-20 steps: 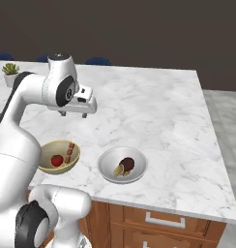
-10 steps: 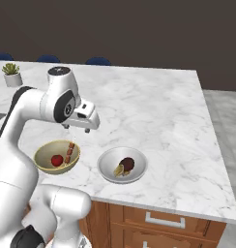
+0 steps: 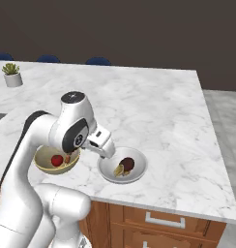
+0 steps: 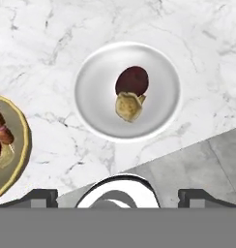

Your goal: Place the bowl containing the potato and mushroom in the microwave. Close the microwave door and press the start button to microwave the meal.

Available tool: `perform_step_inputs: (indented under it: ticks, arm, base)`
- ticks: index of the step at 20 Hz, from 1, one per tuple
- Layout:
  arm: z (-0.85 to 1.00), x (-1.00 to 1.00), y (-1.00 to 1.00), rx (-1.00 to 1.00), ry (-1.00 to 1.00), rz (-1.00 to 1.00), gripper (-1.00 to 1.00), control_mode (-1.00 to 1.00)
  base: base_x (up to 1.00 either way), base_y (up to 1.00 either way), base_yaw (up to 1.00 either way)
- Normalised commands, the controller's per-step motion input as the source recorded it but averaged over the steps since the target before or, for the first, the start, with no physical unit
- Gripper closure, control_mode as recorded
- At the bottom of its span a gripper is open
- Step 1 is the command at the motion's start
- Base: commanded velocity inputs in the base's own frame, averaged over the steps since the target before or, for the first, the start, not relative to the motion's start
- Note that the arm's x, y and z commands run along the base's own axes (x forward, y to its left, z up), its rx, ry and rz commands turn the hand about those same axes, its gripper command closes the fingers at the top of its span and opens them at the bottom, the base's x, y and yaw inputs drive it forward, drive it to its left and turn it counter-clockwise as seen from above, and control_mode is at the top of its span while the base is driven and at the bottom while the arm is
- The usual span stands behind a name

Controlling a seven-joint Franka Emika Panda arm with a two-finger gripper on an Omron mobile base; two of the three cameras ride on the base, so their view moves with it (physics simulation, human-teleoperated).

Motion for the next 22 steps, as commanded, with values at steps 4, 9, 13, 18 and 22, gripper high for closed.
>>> perform_step_inputs:
  ticks: [4, 9, 13, 18, 22]
  arm:
    - [-0.58, -0.53, -0.68, 0.04, -0.17, -0.25, -1.00, -1.00]
    - [-0.67, -0.19, -0.64, 0.04, -0.12, -0.18, -1.00, -1.00]
    - [-0.42, 0.05, -0.48, 0.07, -0.06, -0.05, -1.00, -1.00]
    - [-0.30, 0.22, -0.48, 0.10, -0.01, 0.00, -1.00, -1.00]
    - [-0.20, 0.38, -0.18, 0.13, -0.02, 0.02, -1.00, -1.00]
  base:
    - [0.00, 0.00, 0.00]
    - [0.00, 0.00, 0.00]
    - [0.00, 0.00, 0.00]
    - [0.00, 0.00, 0.00]
    - [0.00, 0.00, 0.00]
